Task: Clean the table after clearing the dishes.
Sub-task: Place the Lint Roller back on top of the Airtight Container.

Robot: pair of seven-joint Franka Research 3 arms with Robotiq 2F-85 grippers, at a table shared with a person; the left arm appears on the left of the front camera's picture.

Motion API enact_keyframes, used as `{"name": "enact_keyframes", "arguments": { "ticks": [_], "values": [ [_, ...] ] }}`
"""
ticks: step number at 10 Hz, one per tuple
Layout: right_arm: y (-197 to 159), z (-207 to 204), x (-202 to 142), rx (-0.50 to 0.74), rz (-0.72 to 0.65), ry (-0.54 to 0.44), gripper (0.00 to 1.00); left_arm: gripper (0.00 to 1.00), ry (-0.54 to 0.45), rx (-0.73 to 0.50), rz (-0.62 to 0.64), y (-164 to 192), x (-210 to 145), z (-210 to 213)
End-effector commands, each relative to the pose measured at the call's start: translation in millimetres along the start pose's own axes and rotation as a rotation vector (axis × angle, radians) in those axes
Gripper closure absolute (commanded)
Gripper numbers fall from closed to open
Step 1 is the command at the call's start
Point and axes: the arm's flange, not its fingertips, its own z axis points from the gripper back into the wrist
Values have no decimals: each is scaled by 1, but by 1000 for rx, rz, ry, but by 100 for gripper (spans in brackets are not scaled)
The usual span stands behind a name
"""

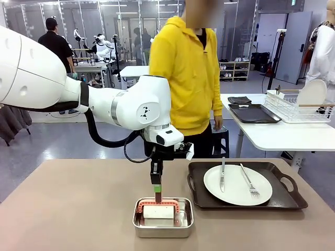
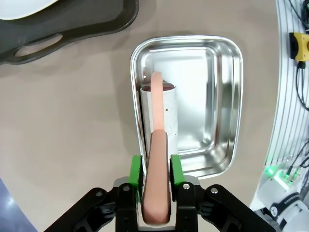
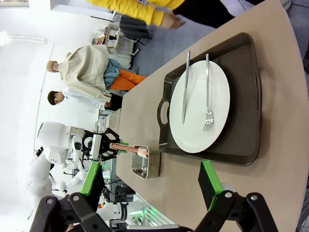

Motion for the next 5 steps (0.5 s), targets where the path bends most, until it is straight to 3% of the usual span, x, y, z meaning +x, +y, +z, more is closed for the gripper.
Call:
{"name": "enact_keyframes", "arguments": {
  "ticks": [1,4,5],
  "values": [
    [3,1,-1,3,5,-3,0,58,6,11,-7,2,-1,1],
    [3,1,-1,3,5,-3,0,45,-17,27,-14,-2,-1,17],
    [3,1,-1,3,5,-3,0,35,-23,27,-16,-3,-1,19]
  ]
}}
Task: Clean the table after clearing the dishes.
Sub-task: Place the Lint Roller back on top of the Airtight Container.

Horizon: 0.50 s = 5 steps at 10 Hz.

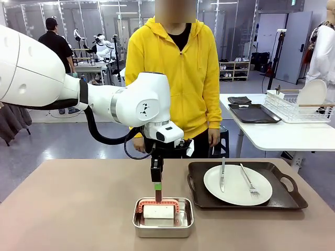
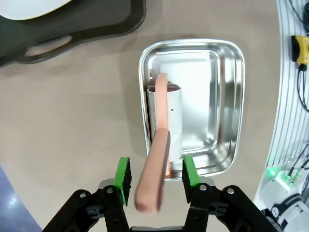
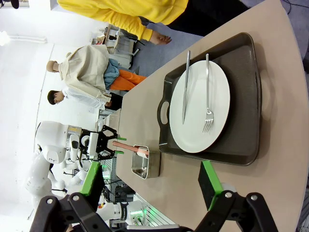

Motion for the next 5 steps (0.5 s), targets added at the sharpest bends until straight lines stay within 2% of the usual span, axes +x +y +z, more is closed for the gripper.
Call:
{"name": "enact_keyframes", "arguments": {
  "ticks": [1,2,3,4,5],
  "values": [
    [3,1,-1,3,5,-3,0,34,-13,-8,-7,-5,-3,8],
    [3,1,-1,3,5,-3,0,25,-8,-11,12,-4,-4,9],
    [3,1,-1,3,5,-3,0,24,-5,-6,12,-4,-5,11],
    [3,1,-1,3,5,-3,0,15,-4,-9,14,-4,-7,11],
    [3,1,-1,3,5,-3,0,15,-6,-11,17,-4,-7,10]
  ]
}}
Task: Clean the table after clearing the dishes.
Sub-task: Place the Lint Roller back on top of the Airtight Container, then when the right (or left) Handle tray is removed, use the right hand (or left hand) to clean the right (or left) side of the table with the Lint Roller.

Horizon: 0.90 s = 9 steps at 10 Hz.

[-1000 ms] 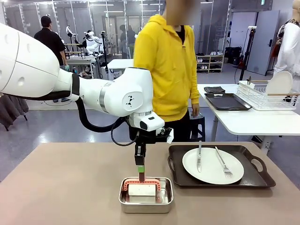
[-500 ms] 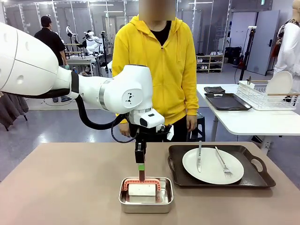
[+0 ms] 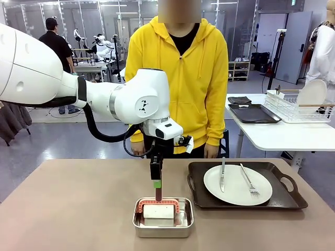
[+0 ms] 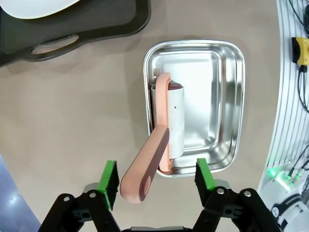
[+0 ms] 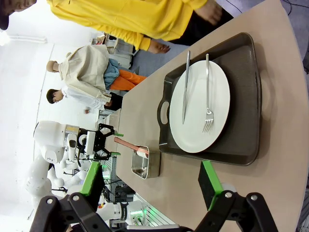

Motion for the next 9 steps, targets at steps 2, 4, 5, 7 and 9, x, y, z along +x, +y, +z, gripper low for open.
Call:
{"name": "enact_keyframes", "arguments": {
  "ticks": [2,4,5,7,9],
  "values": [
    [3,1,-1,3,5,-3,0,5,-17,-1,16,-6,-6,6],
    [3,1,-1,3,5,-3,0,5,0,0,2,1,-1,0],
    [3,1,-1,3,5,-3,0,5,0,0,2,1,-1,0],
    [3,1,-1,3,5,-3,0,5,0,0,2,1,-1,0],
    [3,1,-1,3,5,-3,0,5,0,0,2,1,-1,0]
  ]
}}
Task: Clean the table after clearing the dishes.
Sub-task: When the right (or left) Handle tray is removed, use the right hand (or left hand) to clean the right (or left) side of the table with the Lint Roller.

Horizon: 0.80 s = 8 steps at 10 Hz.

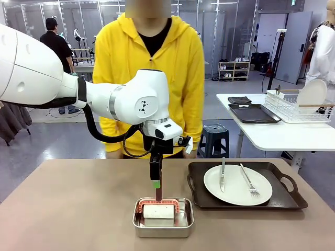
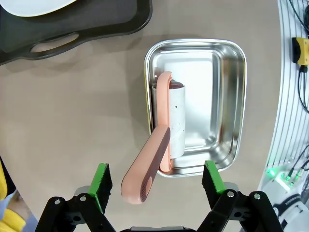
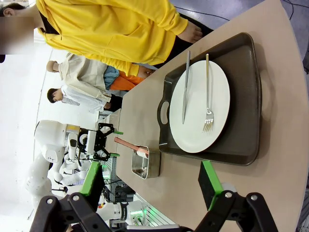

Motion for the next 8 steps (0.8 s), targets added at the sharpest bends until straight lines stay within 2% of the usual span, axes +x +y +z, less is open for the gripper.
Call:
{"name": "enact_keyframes", "arguments": {
  "ticks": [1,5,6,8],
  "values": [
    [3,1,-1,3,5,-3,0,5,0,4,-2,-1,0,2],
    [3,1,-1,3,5,-3,0,5,0,0,0,0,0,0],
    [3,1,-1,3,5,-3,0,5,-23,-21,29,1,-10,18],
    [3,1,-1,3,5,-3,0,5,-176,-102,137,-6,-43,55]
  ]
}}
